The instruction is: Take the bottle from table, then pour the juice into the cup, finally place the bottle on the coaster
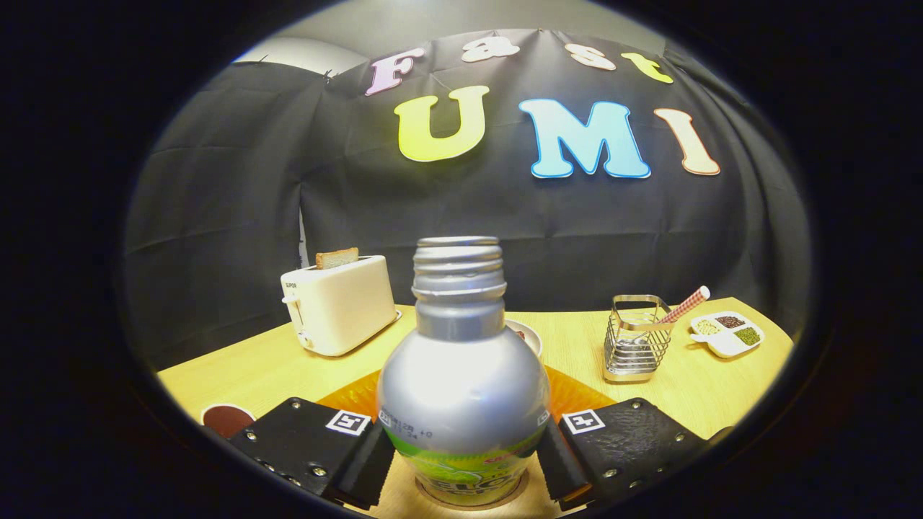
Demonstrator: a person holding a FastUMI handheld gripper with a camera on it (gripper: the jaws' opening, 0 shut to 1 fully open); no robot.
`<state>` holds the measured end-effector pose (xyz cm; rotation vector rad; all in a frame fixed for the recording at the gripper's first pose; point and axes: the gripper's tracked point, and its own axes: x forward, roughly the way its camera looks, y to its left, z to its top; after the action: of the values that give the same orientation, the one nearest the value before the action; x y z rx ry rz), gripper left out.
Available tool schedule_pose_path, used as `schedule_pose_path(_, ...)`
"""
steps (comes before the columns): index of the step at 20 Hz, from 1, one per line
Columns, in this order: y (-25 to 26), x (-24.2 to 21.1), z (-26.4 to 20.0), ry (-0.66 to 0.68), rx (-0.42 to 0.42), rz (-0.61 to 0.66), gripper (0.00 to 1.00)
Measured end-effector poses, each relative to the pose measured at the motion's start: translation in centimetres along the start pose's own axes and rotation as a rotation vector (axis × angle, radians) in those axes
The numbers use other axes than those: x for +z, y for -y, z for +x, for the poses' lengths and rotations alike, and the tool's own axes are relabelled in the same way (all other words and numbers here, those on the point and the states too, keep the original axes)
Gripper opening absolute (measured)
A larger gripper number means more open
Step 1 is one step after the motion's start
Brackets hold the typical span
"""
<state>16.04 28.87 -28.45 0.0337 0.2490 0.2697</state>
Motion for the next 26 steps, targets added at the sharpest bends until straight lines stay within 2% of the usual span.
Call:
schedule_pose_path(6,-0.2,-0.4,0.5,0.019,-0.014,-0.067,0.82)
schedule_pose_path(22,-0.4,-0.5,0.5,0.088,-0.006,-0.067,0.83)
schedule_pose_path(26,0.0,0.6,0.2,0.101,-0.032,-0.048,0.84)
